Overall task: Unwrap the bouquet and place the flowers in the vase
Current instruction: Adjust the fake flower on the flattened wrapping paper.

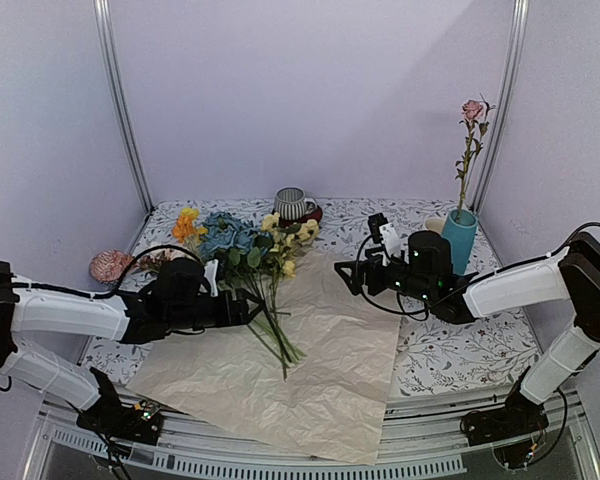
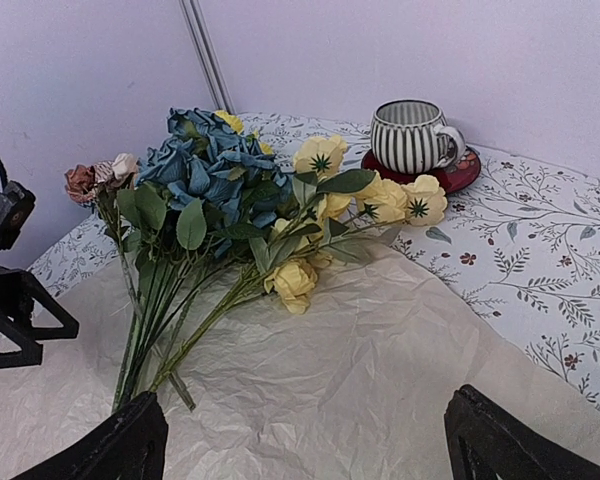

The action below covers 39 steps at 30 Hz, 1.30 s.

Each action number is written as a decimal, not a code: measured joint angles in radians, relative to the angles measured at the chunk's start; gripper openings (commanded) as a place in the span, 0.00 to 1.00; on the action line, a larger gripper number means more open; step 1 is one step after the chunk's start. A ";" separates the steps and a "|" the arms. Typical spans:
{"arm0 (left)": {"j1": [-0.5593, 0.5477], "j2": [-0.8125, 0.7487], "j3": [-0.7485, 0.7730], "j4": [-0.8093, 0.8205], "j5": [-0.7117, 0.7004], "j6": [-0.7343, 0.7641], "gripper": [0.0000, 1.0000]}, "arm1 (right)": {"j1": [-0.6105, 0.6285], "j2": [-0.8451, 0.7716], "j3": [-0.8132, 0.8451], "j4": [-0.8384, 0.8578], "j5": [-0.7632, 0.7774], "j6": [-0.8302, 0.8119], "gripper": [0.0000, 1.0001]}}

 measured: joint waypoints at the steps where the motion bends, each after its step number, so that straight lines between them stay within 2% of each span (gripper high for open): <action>1: 0.004 0.008 0.000 0.003 0.001 -0.006 0.73 | 0.000 0.000 0.000 0.000 0.000 -0.002 0.99; 10: 0.076 0.044 -0.018 0.064 0.027 -0.053 0.59 | 0.000 0.000 0.000 0.006 0.000 -0.007 0.99; 21: 0.120 0.195 0.000 0.139 0.083 -0.065 0.47 | 0.000 0.000 0.000 0.006 -0.001 -0.014 0.99; 28: 0.143 0.257 0.033 0.197 0.121 -0.074 0.46 | 0.000 0.009 0.008 0.005 -0.001 -0.019 0.99; 32: 0.151 0.296 0.053 0.219 0.145 -0.079 0.37 | 0.000 0.013 0.013 0.005 -0.001 -0.021 0.99; 39: 0.161 0.381 0.121 0.237 0.187 -0.081 0.36 | 0.000 0.024 0.020 0.005 -0.002 -0.025 0.99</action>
